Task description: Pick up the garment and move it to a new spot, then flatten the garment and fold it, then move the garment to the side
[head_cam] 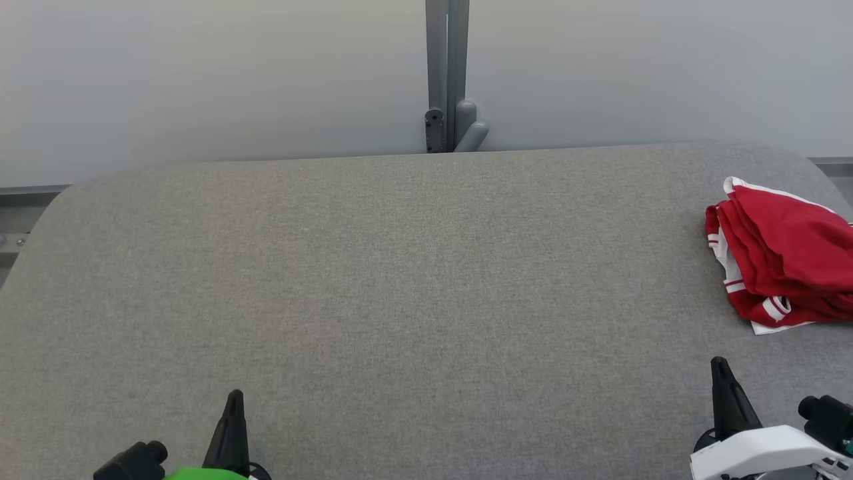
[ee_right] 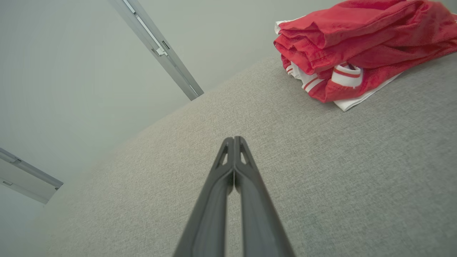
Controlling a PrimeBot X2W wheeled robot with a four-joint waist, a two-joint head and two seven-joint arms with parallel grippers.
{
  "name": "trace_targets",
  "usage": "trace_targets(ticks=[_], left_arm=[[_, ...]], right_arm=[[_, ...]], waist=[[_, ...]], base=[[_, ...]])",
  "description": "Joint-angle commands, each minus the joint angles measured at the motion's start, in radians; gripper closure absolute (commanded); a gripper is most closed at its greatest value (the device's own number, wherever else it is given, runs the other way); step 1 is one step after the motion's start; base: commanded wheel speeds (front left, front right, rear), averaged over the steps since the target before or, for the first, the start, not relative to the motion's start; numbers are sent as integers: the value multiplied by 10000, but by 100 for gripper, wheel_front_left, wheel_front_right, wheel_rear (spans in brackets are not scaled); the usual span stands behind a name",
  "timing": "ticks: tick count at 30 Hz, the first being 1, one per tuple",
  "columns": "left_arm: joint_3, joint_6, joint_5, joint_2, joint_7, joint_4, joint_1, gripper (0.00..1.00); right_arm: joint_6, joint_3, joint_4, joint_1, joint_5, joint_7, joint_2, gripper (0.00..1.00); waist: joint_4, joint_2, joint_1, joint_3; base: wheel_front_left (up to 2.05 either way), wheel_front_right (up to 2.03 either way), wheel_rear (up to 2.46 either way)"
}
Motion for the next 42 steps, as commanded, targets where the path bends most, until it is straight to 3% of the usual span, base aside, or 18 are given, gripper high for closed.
trace_targets(ticks=[1,18,42], left_arm=[[79,-48,-403,93,73,-129,-346,100],[464,-128,-2692,130,690,-161,-796,100],[906,-213,-5041,144,1371,-179,-1285,100]], right_arm=[[0,-13,-96,-329,422,83,-59,100],[-1,-30,38,-786,3110,734,-82,100],[0,-48,184,-1285,5899,1418,-109,100]], waist=[[-5,0,0,6],[-64,0,0,84],[-139,0,0,184]], base=[[0,0,0],[0,0,0],[0,0,0]])
